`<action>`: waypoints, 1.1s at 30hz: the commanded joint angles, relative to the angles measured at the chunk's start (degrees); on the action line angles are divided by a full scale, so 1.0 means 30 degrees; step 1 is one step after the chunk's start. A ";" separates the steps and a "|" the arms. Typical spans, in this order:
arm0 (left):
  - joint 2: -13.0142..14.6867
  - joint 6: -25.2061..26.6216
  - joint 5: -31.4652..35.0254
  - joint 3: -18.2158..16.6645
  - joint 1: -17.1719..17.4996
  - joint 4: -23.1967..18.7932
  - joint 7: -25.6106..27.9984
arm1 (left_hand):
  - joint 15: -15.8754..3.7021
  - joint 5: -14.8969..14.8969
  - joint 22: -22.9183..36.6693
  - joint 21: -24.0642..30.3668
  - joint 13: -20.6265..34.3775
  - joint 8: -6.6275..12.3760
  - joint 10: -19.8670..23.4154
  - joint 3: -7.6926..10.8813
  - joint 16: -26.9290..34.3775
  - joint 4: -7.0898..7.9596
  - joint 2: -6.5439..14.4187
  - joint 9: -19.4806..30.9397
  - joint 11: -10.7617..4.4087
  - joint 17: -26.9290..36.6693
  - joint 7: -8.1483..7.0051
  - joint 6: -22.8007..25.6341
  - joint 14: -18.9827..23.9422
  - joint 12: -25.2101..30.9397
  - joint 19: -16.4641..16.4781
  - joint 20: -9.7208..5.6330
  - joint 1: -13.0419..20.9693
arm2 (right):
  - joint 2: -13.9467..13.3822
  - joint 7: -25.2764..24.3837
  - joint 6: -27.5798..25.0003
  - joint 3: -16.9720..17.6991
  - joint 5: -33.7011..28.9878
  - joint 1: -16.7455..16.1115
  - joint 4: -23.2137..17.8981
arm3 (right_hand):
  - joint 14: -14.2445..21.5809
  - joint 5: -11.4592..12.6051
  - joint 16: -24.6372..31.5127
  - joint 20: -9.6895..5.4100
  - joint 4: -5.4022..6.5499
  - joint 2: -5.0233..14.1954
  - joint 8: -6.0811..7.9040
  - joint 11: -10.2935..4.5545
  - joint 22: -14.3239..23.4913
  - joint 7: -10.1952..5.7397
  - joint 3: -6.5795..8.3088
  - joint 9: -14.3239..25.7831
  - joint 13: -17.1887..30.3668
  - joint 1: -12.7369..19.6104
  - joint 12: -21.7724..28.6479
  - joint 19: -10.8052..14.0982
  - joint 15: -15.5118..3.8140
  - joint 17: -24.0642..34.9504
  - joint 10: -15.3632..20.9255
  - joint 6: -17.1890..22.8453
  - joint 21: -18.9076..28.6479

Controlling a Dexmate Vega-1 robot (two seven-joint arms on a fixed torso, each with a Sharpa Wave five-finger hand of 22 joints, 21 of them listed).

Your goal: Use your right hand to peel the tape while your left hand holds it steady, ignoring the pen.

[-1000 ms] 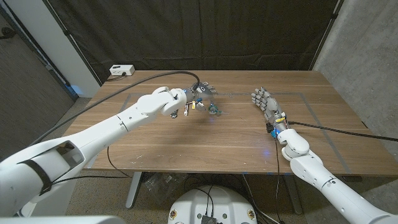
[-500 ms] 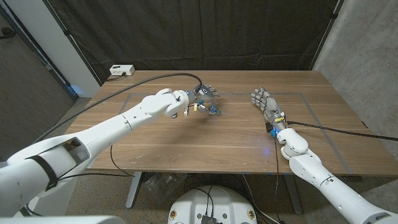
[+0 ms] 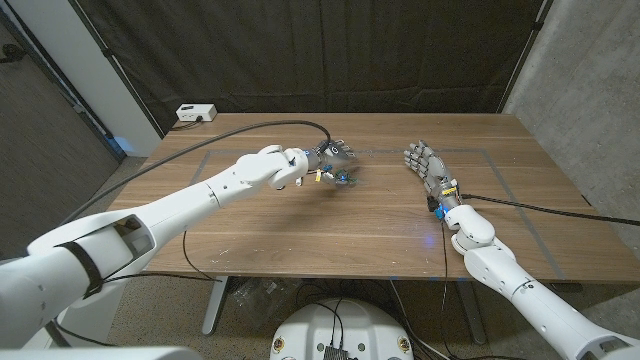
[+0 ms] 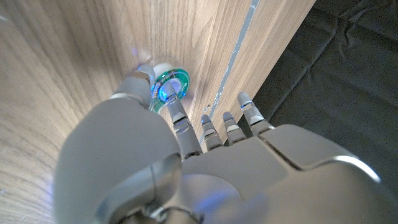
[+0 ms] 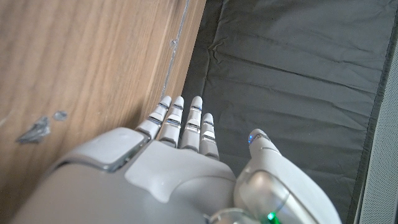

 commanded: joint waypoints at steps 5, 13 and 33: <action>-0.0221 0.0037 0.0325 0.0897 -0.0190 0.1590 0.2759 | -0.0849 -0.0141 0.0042 -0.0010 0.0092 0.1286 0.1663 -0.0459 0.0441 0.0117 0.0626 0.0229 -0.0444 0.0041 0.0378 0.2586 0.0872 0.0456 0.0559 -0.0258 0.0718 | 0.0143 0.0194 -0.0055 -0.0101 0.0053 0.0424 0.0516 | 0.0153 0.0002 -0.0074 0.0035 0.0034 -0.0061 0.0027 0.0042 0.0032 -0.0123 -0.0006 0.0077 0.0068 -0.0205 -0.0089 0.0127 0.0049 0.0086 0.0137 0.0199 -0.0018; -0.0085 0.0481 0.0406 0.0853 0.0065 0.2126 0.5777 | -0.1727 -0.0725 0.0053 0.0178 0.0060 0.2182 0.3685 -0.0540 0.0844 0.0384 0.1744 -0.0150 -0.0828 0.0091 0.1087 0.5521 0.2309 0.0850 0.1353 -0.0541 0.1160 | 0.0191 0.0208 -0.0192 -0.0168 0.0067 0.0554 0.0576 | 0.0169 0.0004 -0.0080 0.0036 0.0021 -0.0065 0.0018 0.0073 0.0033 -0.0121 0.0002 0.0077 0.0070 -0.0221 -0.0105 0.0136 0.0074 0.0083 0.0145 0.0204 -0.0037; -0.0052 0.3173 0.0234 0.0203 0.1257 0.2567 1.2864 | -0.2347 -0.1009 0.0063 0.0419 0.0075 0.1947 0.4026 -0.0661 0.0941 0.0527 0.2094 -0.0302 -0.0868 0.0128 0.0940 0.5496 0.3182 0.0729 0.2046 -0.0851 0.1224 | 0.0063 0.0025 -0.0787 -0.0357 -0.0186 0.0941 0.0212 | 0.0197 0.0038 -0.0104 0.0034 -0.0106 0.0002 -0.0014 0.0058 0.0034 -0.0066 0.0116 0.0078 0.0072 -0.0099 -0.0138 0.0172 0.0118 0.0055 0.0176 0.0164 -0.0081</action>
